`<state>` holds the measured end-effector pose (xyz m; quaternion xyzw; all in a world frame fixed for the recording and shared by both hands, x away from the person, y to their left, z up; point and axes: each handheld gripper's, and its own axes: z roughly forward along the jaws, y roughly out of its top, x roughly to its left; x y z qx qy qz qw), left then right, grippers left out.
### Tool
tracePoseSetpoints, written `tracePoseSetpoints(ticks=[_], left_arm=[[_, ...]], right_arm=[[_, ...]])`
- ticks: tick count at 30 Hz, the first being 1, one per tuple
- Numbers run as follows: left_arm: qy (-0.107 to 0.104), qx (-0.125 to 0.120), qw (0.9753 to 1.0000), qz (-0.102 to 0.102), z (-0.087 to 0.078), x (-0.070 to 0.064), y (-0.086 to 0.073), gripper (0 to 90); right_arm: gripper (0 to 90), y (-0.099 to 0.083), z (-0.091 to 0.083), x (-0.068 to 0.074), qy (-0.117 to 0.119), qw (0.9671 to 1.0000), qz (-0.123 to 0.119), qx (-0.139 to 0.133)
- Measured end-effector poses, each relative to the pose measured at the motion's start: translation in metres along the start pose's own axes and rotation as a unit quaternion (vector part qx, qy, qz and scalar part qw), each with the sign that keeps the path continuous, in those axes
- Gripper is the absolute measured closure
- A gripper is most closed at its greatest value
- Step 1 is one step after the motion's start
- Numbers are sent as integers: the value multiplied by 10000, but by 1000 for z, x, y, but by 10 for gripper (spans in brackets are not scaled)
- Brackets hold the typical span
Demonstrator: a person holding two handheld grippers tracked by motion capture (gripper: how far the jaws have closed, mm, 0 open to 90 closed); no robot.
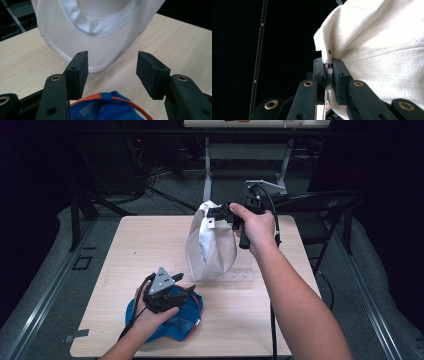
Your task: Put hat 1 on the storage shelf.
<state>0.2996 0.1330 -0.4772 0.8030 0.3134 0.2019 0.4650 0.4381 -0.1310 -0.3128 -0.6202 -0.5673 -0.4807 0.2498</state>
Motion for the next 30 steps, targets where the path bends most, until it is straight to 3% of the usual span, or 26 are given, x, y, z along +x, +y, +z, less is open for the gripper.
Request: tracePoseSetpoints(ticks=[8, 13, 18, 20, 23, 30], left_arm=[[236, 14, 9995, 206, 21, -9, 7, 436], [470, 274, 9979, 364, 36, -13, 5, 444], [620, 416, 9970, 220, 46, -8, 4, 479], [649, 461, 9967, 169, 49, -6, 4, 532], [687, 546, 9960, 195, 51, -4, 4, 560], [634, 645, 9959, 96, 50, 4, 2, 688]], right_arm=[[823, 3, 6, -1, -66, 9999, 10, -89], [823, 4, 7, -2, -57, 9999, 19, -96], [822, 4, 8, -1, -17, 10000, 26, -91], [823, 4, 9, -2, -27, 10000, 23, -91], [822, 4, 9, -2, -30, 10000, 22, -87], [822, 4, 9, -1, -35, 10000, 11, -73]])
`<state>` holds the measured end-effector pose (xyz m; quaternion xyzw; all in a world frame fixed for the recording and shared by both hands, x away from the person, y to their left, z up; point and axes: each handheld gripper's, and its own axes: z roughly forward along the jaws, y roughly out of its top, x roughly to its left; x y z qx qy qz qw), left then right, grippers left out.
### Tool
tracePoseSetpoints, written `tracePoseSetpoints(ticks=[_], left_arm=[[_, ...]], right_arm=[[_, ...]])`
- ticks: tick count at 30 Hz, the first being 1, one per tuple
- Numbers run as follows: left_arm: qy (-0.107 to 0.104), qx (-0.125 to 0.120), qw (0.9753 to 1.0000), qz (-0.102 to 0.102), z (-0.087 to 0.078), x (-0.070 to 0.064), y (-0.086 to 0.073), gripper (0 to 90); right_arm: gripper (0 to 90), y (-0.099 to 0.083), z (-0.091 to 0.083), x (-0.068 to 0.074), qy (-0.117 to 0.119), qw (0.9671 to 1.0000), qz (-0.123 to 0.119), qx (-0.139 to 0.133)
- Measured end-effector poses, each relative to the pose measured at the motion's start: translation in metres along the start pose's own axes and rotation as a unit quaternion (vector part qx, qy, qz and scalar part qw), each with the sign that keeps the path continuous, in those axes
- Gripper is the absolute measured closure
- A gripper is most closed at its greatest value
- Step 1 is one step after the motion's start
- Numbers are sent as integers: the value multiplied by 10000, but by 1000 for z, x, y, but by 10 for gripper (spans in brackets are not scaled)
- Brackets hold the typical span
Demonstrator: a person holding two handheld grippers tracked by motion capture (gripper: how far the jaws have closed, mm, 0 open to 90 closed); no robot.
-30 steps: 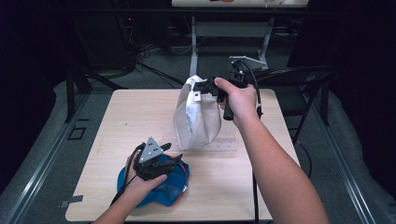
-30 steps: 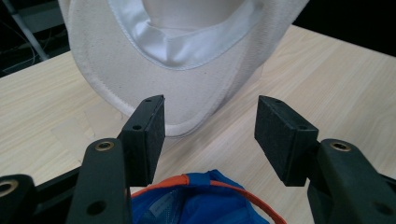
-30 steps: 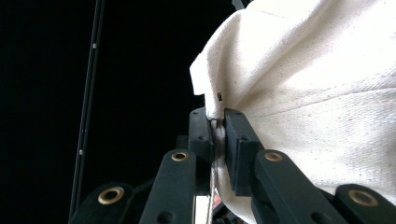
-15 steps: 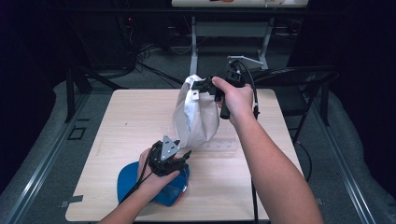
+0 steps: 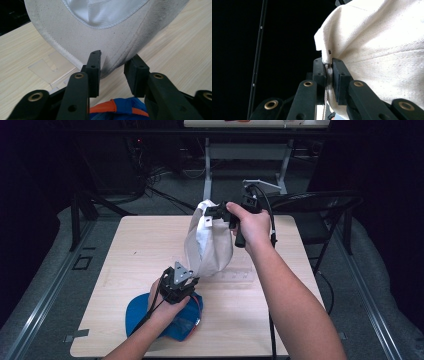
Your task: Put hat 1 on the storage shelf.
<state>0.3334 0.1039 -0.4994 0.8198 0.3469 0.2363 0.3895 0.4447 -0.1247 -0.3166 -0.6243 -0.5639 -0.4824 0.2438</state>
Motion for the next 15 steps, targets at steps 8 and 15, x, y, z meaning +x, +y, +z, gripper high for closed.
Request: tracePoseSetpoints(ticks=[8, 15], left_arm=[[-71, -89, 9999, -31, -7, 14, -1, 749], [-266, -166, 9994, -134, -9, 22, -3, 767]], right_arm=[[820, -1, 2, 7, -35, 10000, -85, 37], [820, -1, 7, 14, -98, 9998, -162, 77]])
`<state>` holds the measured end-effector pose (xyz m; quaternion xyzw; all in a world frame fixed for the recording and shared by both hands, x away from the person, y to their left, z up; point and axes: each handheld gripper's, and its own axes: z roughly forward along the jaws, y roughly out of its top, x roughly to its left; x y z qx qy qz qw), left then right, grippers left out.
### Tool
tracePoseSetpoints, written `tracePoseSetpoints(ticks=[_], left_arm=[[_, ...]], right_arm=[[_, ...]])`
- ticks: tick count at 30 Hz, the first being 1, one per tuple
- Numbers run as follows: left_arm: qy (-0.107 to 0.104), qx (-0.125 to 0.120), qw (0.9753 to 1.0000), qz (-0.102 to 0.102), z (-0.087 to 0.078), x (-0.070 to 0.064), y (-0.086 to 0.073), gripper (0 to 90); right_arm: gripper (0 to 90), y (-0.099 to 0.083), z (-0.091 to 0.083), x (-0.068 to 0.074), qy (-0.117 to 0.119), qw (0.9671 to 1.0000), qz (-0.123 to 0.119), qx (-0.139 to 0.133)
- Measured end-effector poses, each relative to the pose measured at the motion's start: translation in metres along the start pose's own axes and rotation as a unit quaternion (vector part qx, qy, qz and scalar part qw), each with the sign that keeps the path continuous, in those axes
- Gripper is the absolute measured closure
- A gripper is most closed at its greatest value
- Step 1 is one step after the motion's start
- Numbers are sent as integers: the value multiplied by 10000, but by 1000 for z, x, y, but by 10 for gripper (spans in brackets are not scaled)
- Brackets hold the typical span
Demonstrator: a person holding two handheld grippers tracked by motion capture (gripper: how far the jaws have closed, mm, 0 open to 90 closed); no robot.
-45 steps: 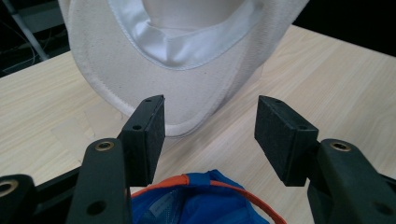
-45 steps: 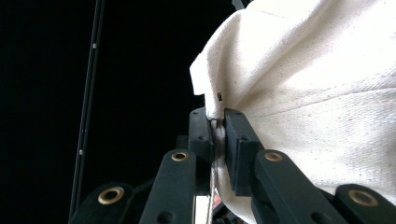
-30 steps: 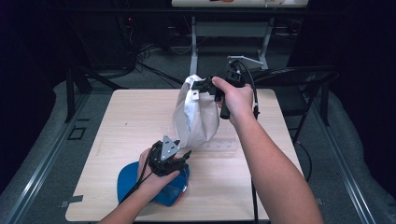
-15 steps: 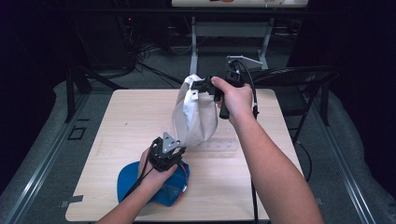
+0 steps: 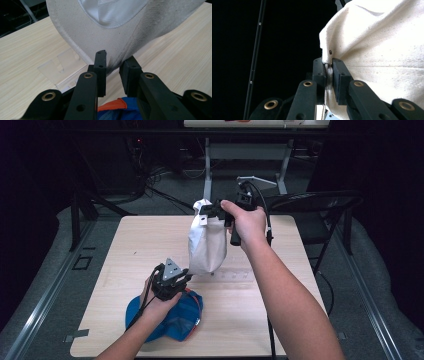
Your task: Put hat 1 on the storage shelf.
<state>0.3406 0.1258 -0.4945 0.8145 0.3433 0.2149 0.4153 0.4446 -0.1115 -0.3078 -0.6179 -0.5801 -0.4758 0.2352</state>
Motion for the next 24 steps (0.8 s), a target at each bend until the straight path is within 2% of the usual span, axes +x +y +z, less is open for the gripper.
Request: tracePoseSetpoints(ticks=[2, 10, 16, 20, 24], left_arm=[[-42, -19, 10000, -25, 0, 2, -1, 771], [-231, -125, 9991, -329, 3, 10, -7, 780], [-330, -162, 9982, -476, 2, 15, -11, 785], [-271, -213, 9980, -529, 1, 17, -13, 790], [-217, -166, 9984, -499, -1, 16, -14, 800]], right_arm=[[820, 0, 1, 0, -19, 10000, -8, 16], [820, 2, 6, -3, -134, 9999, -23, 32], [820, 3, 11, -6, -127, 9999, 14, 33], [820, 3, 15, -6, -141, 9999, 15, 63], [820, 3, 19, -5, -122, 9999, 13, 92]])
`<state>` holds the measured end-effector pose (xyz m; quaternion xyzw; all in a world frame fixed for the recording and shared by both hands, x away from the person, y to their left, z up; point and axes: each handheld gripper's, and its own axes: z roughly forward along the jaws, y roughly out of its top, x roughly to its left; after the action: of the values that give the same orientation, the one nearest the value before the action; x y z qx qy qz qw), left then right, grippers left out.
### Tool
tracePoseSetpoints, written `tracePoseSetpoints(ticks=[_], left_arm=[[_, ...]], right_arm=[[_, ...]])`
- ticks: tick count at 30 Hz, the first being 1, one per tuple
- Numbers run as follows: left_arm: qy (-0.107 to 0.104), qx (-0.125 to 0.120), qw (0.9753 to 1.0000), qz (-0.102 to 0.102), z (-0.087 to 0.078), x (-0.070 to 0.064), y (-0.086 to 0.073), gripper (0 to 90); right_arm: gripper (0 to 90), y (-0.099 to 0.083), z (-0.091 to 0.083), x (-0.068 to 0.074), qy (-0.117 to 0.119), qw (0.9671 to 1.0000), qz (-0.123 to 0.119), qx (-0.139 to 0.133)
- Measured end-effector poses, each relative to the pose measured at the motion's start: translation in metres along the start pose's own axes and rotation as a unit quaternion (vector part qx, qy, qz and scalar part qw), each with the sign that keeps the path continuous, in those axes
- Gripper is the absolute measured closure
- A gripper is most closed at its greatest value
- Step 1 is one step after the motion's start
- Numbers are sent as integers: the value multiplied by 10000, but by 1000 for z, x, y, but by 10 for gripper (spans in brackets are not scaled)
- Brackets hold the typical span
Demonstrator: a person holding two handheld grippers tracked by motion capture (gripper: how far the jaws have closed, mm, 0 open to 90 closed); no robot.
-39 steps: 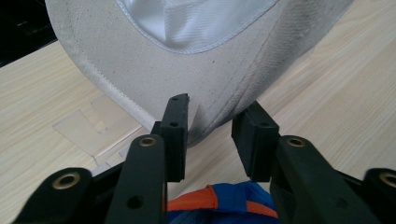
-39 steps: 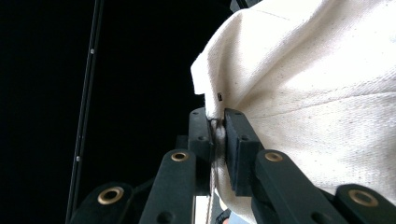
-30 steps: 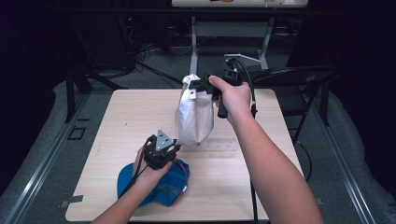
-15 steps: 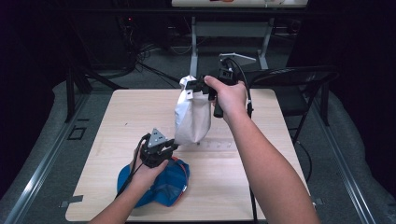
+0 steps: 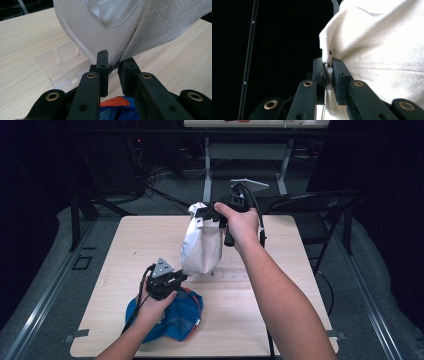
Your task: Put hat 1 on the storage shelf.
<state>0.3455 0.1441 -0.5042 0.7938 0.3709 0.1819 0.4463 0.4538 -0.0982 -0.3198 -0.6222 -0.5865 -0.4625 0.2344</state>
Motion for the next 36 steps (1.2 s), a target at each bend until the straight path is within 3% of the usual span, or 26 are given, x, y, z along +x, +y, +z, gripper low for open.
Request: tracePoseSetpoints(ticks=[7, 11, 18, 28, 36], left_arm=[[78, -43, 9999, -123, 0, 0, -4, 813], [59, -110, 9993, -352, 0, 3, -8, 819], [73, -162, 9984, -528, 0, 5, -16, 828], [204, 42, 9991, -357, 4, 3, -18, 840], [138, 209, 9989, -398, 7, 5, -21, 847]], right_arm=[[819, -1, 5, 0, -20, 10000, 9, -13], [819, -2, 8, -3, -62, 10000, -19, 18], [819, -5, 15, -4, -106, 9998, -69, 127], [819, -8, 19, -10, -234, 9995, -127, 172], [819, -9, 22, -17, -362, 9991, -147, 191]])
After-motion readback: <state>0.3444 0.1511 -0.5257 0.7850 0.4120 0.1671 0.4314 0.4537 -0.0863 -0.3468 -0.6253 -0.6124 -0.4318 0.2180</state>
